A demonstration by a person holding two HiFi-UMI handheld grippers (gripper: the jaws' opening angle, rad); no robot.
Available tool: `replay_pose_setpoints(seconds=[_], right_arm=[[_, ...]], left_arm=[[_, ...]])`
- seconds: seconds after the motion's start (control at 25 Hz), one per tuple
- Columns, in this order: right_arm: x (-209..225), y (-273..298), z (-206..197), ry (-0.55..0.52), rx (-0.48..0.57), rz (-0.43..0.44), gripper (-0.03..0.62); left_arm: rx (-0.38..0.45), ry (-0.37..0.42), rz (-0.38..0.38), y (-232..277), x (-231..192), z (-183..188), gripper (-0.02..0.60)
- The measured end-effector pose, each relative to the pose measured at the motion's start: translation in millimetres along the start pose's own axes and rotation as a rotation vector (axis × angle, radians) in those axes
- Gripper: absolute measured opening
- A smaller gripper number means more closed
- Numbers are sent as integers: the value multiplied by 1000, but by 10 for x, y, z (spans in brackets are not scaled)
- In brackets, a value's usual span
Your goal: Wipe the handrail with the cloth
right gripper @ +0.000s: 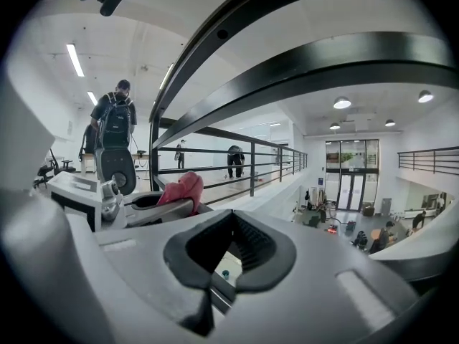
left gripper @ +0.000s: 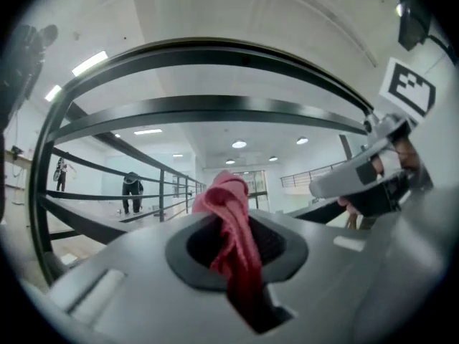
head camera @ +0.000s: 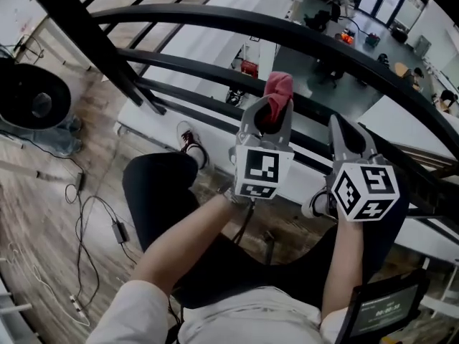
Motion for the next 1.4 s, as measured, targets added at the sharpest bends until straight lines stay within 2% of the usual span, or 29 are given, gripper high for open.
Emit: replay_pose_setpoints(seconds=[0.28,0.64,0.76,0.88,1.0,1.24,1.4], right_arm=[[-324,136,123,-43,14,61,2],[-467,299,156,-22,15,96,2],[-559,409,232,-21,21,113,2],[-633,508,282,-25,16,127,2],[-723,611,243,-29,-1,139,2],[-838,700,138,-50,-44,154,2],[-844,694,121,-61,-48,155,2]], left_arm=[[-46,-141,169,-4,-392,-17,63],[-43,-183,349,-14,-1060,-102,65],[-46,-215,388,-40,-1293,-111,66],[-29,-281,405,-86,-1494,-112,66],[-27,-272,446,-155,-1712,-159,66],[-36,-263,586,-315,-2177,-276,66],[-52,-223,578,-337,-2150,-320,64]])
Point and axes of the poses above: the fingertips, and each gripper's own axes: y forward along the fingers, x to its right, z out of its top, the point moved 9 cm from there along -y, backward along the fingers, and after that the axes turned 1 degree about -x, right-handed, at the moved point
